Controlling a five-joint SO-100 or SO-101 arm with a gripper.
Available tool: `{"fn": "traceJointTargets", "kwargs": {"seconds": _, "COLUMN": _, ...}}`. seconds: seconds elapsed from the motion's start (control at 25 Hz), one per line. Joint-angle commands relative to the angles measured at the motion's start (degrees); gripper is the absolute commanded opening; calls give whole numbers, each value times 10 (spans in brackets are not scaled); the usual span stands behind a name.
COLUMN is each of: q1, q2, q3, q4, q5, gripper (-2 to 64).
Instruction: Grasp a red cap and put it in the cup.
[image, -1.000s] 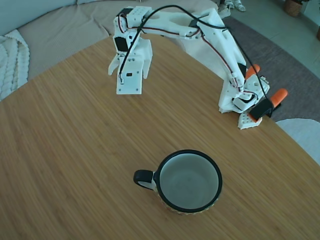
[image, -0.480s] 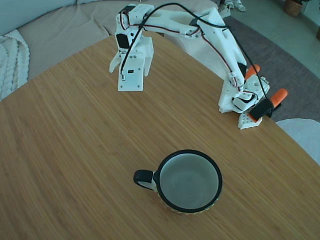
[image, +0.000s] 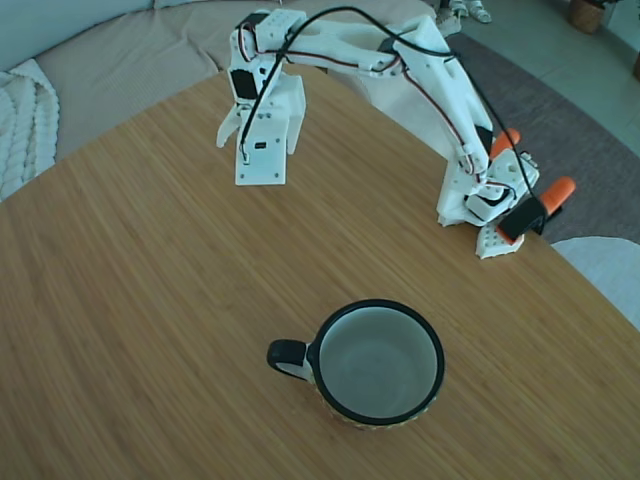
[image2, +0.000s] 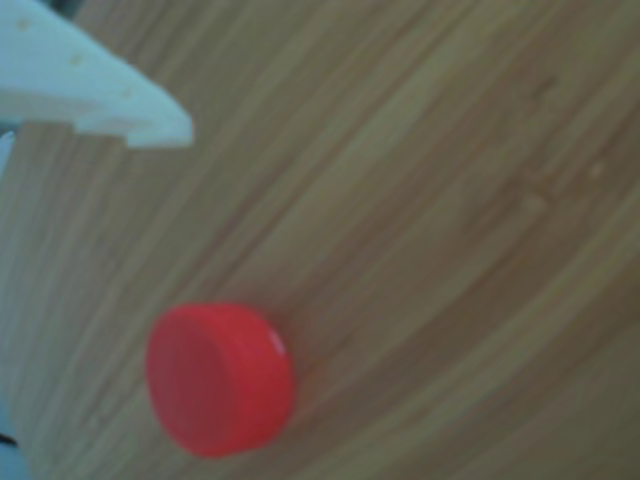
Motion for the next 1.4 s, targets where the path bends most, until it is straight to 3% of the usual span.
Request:
{"fn": "traceJointTargets", "kwargs": {"seconds": 0.0, "q1": -3, "q2": 11, "q3": -21, "q4": -4, "q5": -3, "gripper": 569}}
{"fn": "traceJointTargets", "kwargs": {"seconds": 0.88, "q1": -3, "q2": -18, "q3": -30, "q4": -5, "q5": 2, "gripper": 564}}
{"fn": "traceJointTargets", "kwargs": {"seconds": 1.08, "q1": -3, "q2": -16, "q3": -30, "q4": -7, "q5": -3, "gripper": 405}}
{"fn": "traceJointTargets", "kwargs": {"seconds": 1.36, "q1": -2, "q2": -15, "q3": -30, "q4": -18, "q5": 0, "gripper": 368}}
